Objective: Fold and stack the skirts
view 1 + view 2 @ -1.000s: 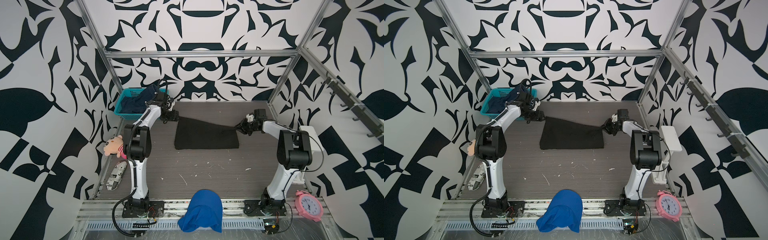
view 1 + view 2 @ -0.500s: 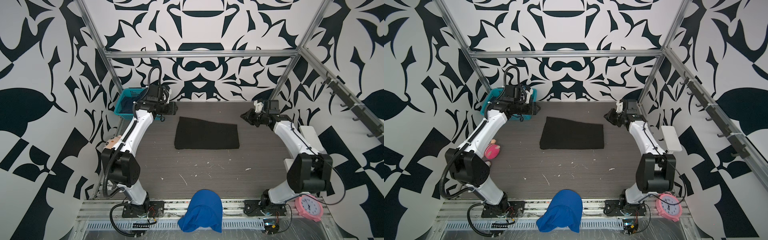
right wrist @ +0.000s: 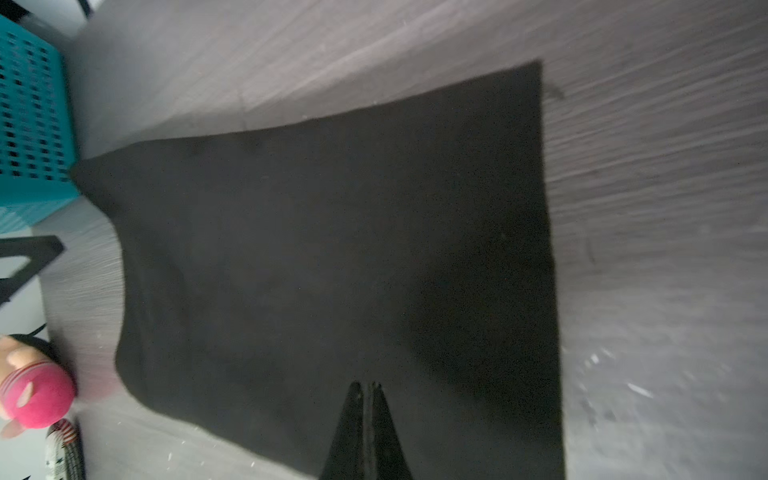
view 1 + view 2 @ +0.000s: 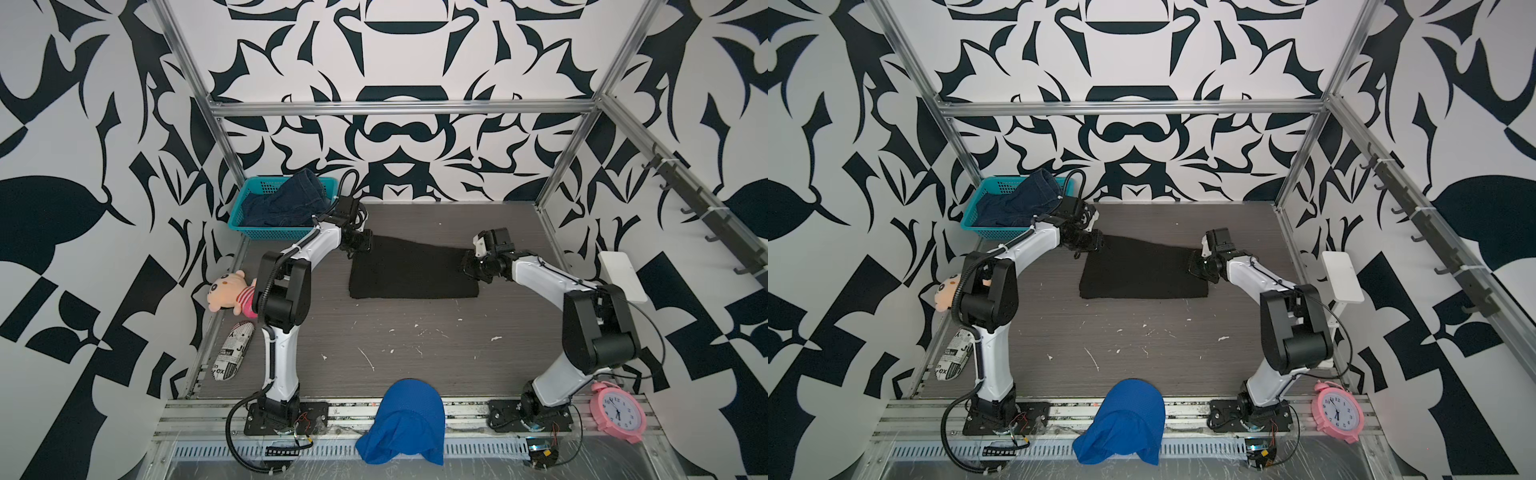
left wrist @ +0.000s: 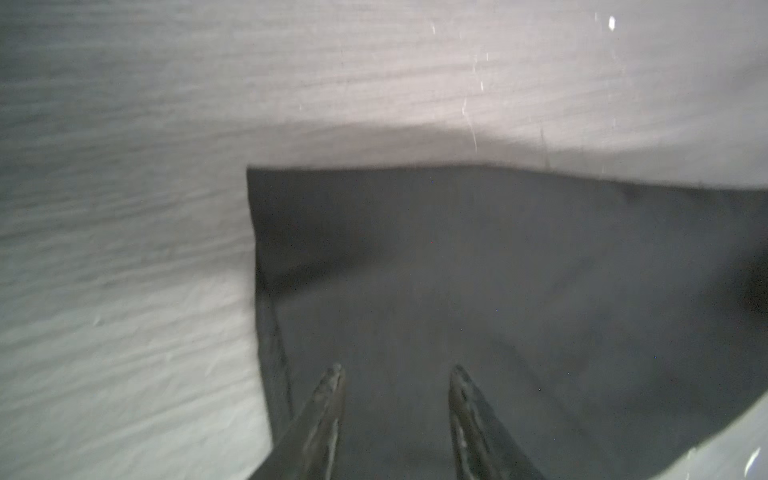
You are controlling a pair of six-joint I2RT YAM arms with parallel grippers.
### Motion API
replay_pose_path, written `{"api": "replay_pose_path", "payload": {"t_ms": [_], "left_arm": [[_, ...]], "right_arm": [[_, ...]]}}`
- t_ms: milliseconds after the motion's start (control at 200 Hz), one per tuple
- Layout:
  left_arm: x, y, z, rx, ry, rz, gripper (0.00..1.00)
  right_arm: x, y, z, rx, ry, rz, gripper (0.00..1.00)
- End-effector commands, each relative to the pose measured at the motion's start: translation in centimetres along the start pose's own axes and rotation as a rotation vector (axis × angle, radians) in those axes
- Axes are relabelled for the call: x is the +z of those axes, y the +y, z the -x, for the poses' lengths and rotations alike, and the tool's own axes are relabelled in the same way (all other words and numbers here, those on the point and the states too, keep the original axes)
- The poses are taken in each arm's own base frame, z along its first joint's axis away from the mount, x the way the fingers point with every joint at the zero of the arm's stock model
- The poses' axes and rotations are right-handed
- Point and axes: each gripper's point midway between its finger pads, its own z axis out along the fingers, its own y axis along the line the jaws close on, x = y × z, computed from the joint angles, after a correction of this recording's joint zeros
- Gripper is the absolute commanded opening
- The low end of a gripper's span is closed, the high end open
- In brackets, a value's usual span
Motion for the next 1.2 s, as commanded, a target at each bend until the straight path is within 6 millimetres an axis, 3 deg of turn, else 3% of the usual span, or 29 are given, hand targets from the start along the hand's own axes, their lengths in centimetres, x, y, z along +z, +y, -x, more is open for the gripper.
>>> {"api": "replay_pose_path", "payload": {"t_ms": [0,185,340,455,615,880,1100,1190], "left_arm": [[1.1,-0.8,2.2,-0.059,-0.073,-0.038,0.44],[4.0,1.5,0.7,-0.098,-0.035,0.012,0.43],[5.4,3.3,-1.0,-0.121,0.002,0.040,0.43],[5.8,4.4,-1.8,-0.133,0.006,0.066,0.43],[5.3,4.6,-1.5,-0.132,-0.004,0.072,0.43],[1.7,4.0,0.5,-0.102,-0.069,0.096,0.43],[-4.4,2.2,2.7,-0.118,-0.201,0.084,0.45],[-6.7,0.5,3.3,-0.108,-0.254,0.051,0.45]], "right_arm": [[0.4,3.2,4.4,-0.031,-0.121,0.104,0.00],[2.9,2.9,4.8,0.004,-0.090,0.134,0.00],[4.5,1.3,4.0,0.048,-0.070,0.142,0.00],[5.5,0.3,3.4,0.062,-0.054,0.142,0.00],[6.5,-0.3,3.0,0.071,-0.033,0.146,0.00],[4.6,1.2,4.2,0.040,-0.063,0.166,0.00],[0.8,3.3,5.2,0.002,-0.092,0.193,0.00],[-1.3,3.6,5.6,-0.003,-0.110,0.196,0.02]]}}
